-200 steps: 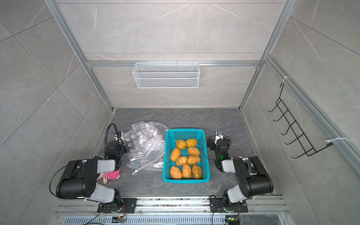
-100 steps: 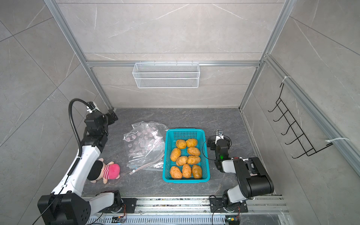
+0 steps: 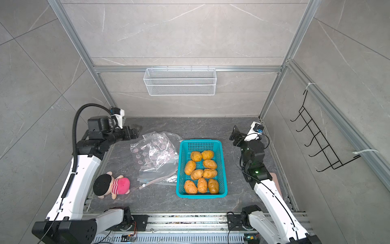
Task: Put the potatoes into a zipper bag and zip it
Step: Pick up the zipper food storage bag.
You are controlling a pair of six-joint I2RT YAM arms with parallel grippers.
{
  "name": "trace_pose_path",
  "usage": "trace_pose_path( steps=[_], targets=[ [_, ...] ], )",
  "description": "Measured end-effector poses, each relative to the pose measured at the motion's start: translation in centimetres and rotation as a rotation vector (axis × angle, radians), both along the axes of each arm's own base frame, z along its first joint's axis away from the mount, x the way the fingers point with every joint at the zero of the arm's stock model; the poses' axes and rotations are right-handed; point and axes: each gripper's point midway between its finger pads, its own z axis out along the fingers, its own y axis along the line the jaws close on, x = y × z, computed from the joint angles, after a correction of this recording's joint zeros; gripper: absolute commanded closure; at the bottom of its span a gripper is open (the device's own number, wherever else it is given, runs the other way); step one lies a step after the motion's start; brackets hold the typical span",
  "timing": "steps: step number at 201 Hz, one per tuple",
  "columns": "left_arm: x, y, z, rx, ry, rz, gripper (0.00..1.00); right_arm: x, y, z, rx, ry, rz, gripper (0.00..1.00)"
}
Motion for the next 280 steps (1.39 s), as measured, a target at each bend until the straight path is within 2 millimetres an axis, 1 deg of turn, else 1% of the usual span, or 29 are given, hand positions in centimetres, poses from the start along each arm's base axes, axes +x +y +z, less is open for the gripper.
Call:
trace_pose_path(
  steps=[12, 15, 23, 25, 28, 36, 42, 47, 56, 68, 76, 93, 110, 119, 132, 146, 163, 190, 230, 260, 280],
  targets=[
    [-1.9, -4.3, -1.8, 0.093, 0.051, -0.149, 0.05, -0.5, 0.9, -1.7, 0.008, 0.059, 0.036, 0.11],
    [-2.7, -5.7, -2.6, 0.127, 0.068, -0.203, 0.06, -0.6, 1.1, -2.1, 0.011, 0.072, 0.044, 0.11],
    [-4.5, -8.4, -4.3, 0.192, 0.106, -0.308, 0.09, -0.7, 1.7, -3.7, 0.019, 0.114, 0.071, 0.12],
    [-4.8, -8.7, -4.7, 0.207, 0.113, -0.323, 0.09, -0.7, 1.9, -4.2, 0.022, 0.125, 0.077, 0.12],
    [-5.8, -9.8, -5.6, 0.230, 0.137, -0.374, 0.11, -0.8, 2.0, -4.8, 0.025, 0.143, 0.084, 0.11],
    [-7.6, -11.3, -7.5, 0.283, 0.187, -0.461, 0.14, -1.0, 2.4, -6.5, 0.031, 0.190, 0.100, 0.11],
    [-8.7, -11.8, -8.9, 0.320, 0.226, -0.504, 0.17, -1.1, 2.6, -7.4, 0.039, 0.220, 0.112, 0.11],
    [-9.4, -11.8, -10.1, 0.352, 0.259, -0.532, 0.20, -1.1, 2.8, -8.0, 0.042, 0.243, 0.119, 0.11],
    [-10.3, -11.5, -12.0, 0.399, 0.316, -0.557, 0.21, -1.1, 3.1, -8.7, 0.054, 0.267, 0.136, 0.12],
    [-11.3, -10.5, -14.2, 0.456, 0.381, -0.573, 0.20, -1.1, 3.5, -8.9, 0.068, 0.275, 0.155, 0.13],
    [-12.0, -9.9, -15.3, 0.489, 0.411, -0.582, 0.20, -1.1, 3.7, -8.9, 0.078, 0.276, 0.166, 0.13],
    [-13.0, -9.3, -16.3, 0.528, 0.439, -0.606, 0.20, -1.1, 4.0, -8.9, 0.092, 0.280, 0.180, 0.13],
    [-13.8, -9.0, -17.1, 0.543, 0.412, -0.638, 0.20, -1.0, 4.3, -9.3, 0.100, 0.293, 0.188, 0.12],
    [-14.5, -8.5, -17.8, 0.556, 0.396, -0.651, 0.20, -0.9, 4.4, -9.7, 0.103, 0.305, 0.190, 0.12],
    [-15.3, -7.6, -18.6, 0.586, 0.383, -0.660, 0.26, -0.8, 4.5, -10.1, 0.108, 0.320, 0.191, 0.11],
    [-15.4, -7.0, -19.1, 0.621, 0.367, -0.653, 0.31, -0.7, 4.6, -10.5, 0.112, 0.332, 0.196, 0.11],
    [-14.5, -7.0, -19.4, 0.654, 0.328, -0.647, 0.39, -0.6, 4.8, -10.7, 0.115, 0.335, 0.204, 0.10],
    [-13.9, -7.0, -20.4, 0.688, 0.311, -0.661, 0.43, -0.5, 4.9, -10.9, 0.121, 0.336, 0.206, 0.09],
    [-13.6, -7.6, -22.4, 0.722, 0.350, -0.709, 0.41, -0.3, 5.1, -11.5, 0.132, 0.351, 0.210, 0.09],
    [-14.6, -7.6, -24.6, 0.746, 0.413, -0.762, 0.39, -0.1, 5.3, -11.6, 0.135, 0.355, 0.219, 0.09],
    [-15.2, -7.4, -25.6, 0.755, 0.438, -0.784, 0.40, -0.1, 5.3, -11.8, 0.135, 0.361, 0.222, 0.09]
  ],
)
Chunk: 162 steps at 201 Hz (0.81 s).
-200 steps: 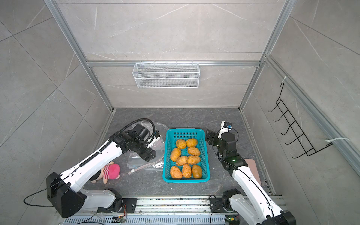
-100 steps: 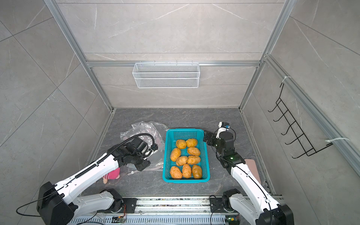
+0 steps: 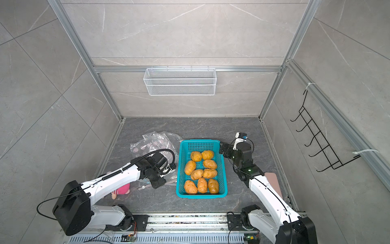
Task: Put the potatoes into a zipper bag and zip it
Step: Pick up the zipper food storage bag.
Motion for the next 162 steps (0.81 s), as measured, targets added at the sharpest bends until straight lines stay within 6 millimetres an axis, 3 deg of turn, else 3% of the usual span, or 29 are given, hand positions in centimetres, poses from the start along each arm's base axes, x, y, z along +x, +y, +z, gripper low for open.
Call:
trace_pose_path(
  steps=[50, 87, 105, 127, 162],
  targets=[
    [0.1, 0.4, -1.8, 0.061, 0.029, -0.012, 0.44, 0.1, 0.2, -0.5, 0.008, 0.016, 0.007, 0.09],
    [0.3, 0.4, -2.1, 0.065, 0.027, -0.012, 0.46, 0.2, 0.5, -0.9, 0.022, 0.029, 0.016, 0.09],
    [0.3, 0.3, -1.8, 0.054, 0.022, -0.014, 0.40, 0.3, 0.6, -1.0, 0.025, 0.034, 0.018, 0.09],
    [0.1, -0.1, -0.8, 0.001, -0.008, -0.024, 0.40, 0.2, 0.7, -1.0, 0.027, 0.035, 0.021, 0.08],
    [0.4, -0.4, 1.1, -0.062, -0.087, -0.031, 0.52, 0.2, 0.7, -1.1, 0.031, 0.038, 0.024, 0.08]
  ],
)
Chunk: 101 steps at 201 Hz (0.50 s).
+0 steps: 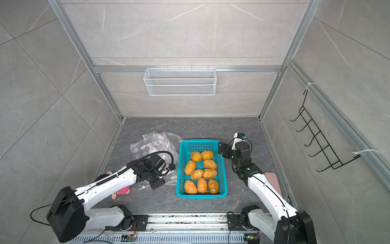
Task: Put the potatoes into a zipper bag and zip it
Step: Pick up the zipper food storage bag.
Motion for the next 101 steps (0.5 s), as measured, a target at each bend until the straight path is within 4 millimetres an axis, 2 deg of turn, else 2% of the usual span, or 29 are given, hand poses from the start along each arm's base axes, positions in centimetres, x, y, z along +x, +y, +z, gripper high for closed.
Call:
trace_pose_path(
  steps=[30, 55, 101],
  targets=[
    [0.1, 0.2, -1.3, 0.046, 0.031, -0.001, 0.61, 0.0, 0.0, -0.1, 0.001, 0.002, 0.000, 0.07],
    [0.1, 0.5, -2.8, 0.103, 0.078, 0.002, 0.63, 0.0, 0.1, -0.2, 0.006, 0.009, 0.000, 0.07],
    [0.3, 0.9, -3.2, 0.135, 0.077, 0.008, 0.68, 0.0, 0.1, -0.3, 0.008, 0.010, 0.003, 0.07]
  ],
)
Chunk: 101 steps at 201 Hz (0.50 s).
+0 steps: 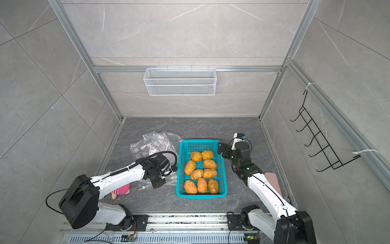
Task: Put the potatoes into a zipper bag and zip it
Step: Pick up the zipper food storage bag.
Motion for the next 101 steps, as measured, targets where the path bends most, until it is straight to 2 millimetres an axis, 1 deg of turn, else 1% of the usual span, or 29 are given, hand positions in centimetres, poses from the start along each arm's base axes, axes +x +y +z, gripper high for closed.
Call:
trace_pose_path(
  steps=[18, 54, 64, 73, 87, 101],
  targets=[
    [0.1, 0.1, -0.2, 0.011, 0.002, 0.001, 0.74, 0.0, 0.0, 0.0, 0.000, 0.000, 0.000, 0.07],
    [0.5, 0.3, -0.9, 0.051, 0.009, 0.006, 0.79, 0.0, 0.0, 0.0, 0.000, 0.000, 0.001, 0.07],
    [0.7, 0.4, -1.0, 0.060, 0.007, 0.011, 0.81, 0.0, 0.0, 0.0, 0.000, 0.000, 0.001, 0.06],
    [0.9, 0.3, -1.0, 0.064, 0.004, 0.016, 0.86, 0.0, 0.0, 0.0, 0.000, 0.000, 0.001, 0.06],
    [1.2, 0.2, -0.9, 0.064, -0.001, 0.026, 1.00, 0.0, 0.0, 0.0, 0.000, 0.000, 0.001, 0.07],
    [1.4, 0.1, -0.7, 0.062, -0.008, 0.033, 1.00, 0.0, 0.0, 0.0, 0.000, 0.000, 0.001, 0.07]
  ],
)
